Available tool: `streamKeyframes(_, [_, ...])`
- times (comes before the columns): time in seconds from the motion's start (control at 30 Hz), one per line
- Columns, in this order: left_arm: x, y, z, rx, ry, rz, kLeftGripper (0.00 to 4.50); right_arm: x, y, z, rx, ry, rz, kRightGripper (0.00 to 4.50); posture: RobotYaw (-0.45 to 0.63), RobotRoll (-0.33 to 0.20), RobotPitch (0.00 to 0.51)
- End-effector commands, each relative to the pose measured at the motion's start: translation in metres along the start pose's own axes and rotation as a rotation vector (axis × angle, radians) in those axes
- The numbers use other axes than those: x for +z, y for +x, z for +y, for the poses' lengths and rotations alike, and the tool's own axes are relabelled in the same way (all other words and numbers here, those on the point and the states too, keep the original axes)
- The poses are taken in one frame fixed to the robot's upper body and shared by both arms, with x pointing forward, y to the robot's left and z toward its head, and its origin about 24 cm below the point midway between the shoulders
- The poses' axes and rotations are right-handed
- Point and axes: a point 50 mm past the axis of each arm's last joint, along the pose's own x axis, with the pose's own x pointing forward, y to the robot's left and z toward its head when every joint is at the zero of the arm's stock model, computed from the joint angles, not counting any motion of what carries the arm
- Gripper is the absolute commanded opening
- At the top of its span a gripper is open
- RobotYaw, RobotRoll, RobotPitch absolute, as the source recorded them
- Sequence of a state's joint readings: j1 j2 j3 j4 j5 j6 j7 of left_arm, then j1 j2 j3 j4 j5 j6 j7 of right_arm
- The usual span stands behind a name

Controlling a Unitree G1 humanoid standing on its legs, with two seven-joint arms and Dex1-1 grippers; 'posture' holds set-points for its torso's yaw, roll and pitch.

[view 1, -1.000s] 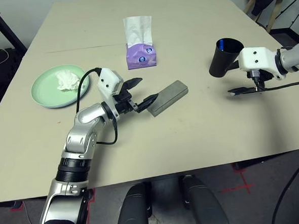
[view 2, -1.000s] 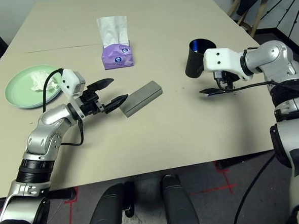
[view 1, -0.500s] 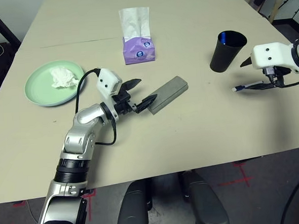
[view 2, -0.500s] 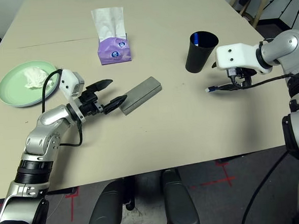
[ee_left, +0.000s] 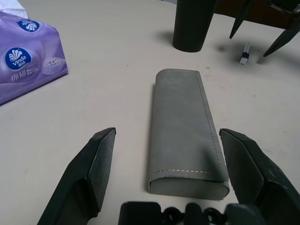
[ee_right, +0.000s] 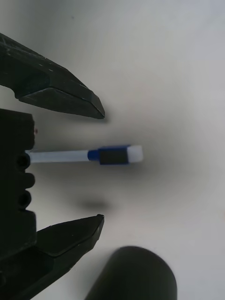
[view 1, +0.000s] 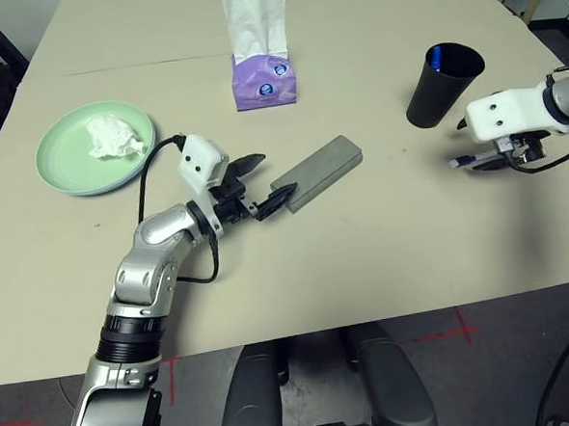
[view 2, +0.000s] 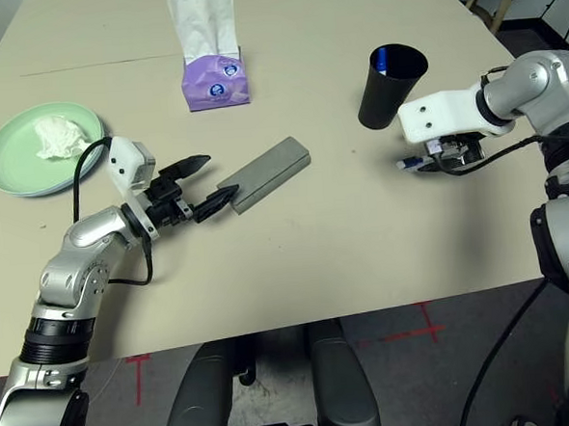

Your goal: Organize and tidy the items on the table.

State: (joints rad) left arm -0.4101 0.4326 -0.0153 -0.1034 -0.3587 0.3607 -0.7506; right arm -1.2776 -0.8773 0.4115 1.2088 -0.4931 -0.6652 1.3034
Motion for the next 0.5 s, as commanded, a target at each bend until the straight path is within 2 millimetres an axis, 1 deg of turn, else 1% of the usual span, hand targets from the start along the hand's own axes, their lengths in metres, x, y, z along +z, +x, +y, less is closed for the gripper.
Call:
streamKeyframes(0.03, [-0.0023,-0.0036,-0.0032,0.003,-0.012,0.005,4.50,-0.0058,0.0004,0.0034,0.003,0.010,0.034,4.47,-0.02,0.000,0.315])
streamKeyframes(0.23, [-0.0027,-0.0037,-0.0042,0.005,-0.012,0.006,4.50,-0.0062,0.0031,0.0040,0.006,0.005,0.044,4.47,-0.01,0.000,0.314])
streamKeyframes(0.5, [-0.0026,-0.0068,-0.0056,0.018,-0.007,0.005,4.50,-0.0006,0.0074,0.0001,0.006,0.003,0.024,4.47,0.01,0.000,0.308])
